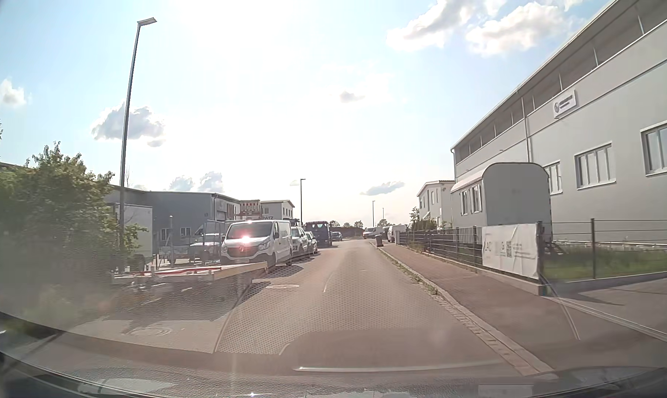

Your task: Follow the waypoints while adhering to traffic rules and regulations

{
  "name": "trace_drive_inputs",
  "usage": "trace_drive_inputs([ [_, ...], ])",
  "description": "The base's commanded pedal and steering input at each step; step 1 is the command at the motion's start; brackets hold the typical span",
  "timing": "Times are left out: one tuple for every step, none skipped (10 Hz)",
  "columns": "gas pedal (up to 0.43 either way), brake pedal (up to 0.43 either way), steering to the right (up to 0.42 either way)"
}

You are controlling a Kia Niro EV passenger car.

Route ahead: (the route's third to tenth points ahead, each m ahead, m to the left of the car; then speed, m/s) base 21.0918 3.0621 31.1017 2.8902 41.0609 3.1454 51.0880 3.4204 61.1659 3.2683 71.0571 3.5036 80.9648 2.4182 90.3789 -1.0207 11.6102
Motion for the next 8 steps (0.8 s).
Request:
trace_drive_inputs([
  [0.000,0.012,0.001],
  [0.000,0.012,0.000],
  [0.000,0.012,0.001],
  [0.000,0.012,0.001],
  [0.000,0.012,0.000],
  [0.000,0.012,0.000],
  [0.000,0.012,0.000],
  [0.000,0.012,0.000],
])
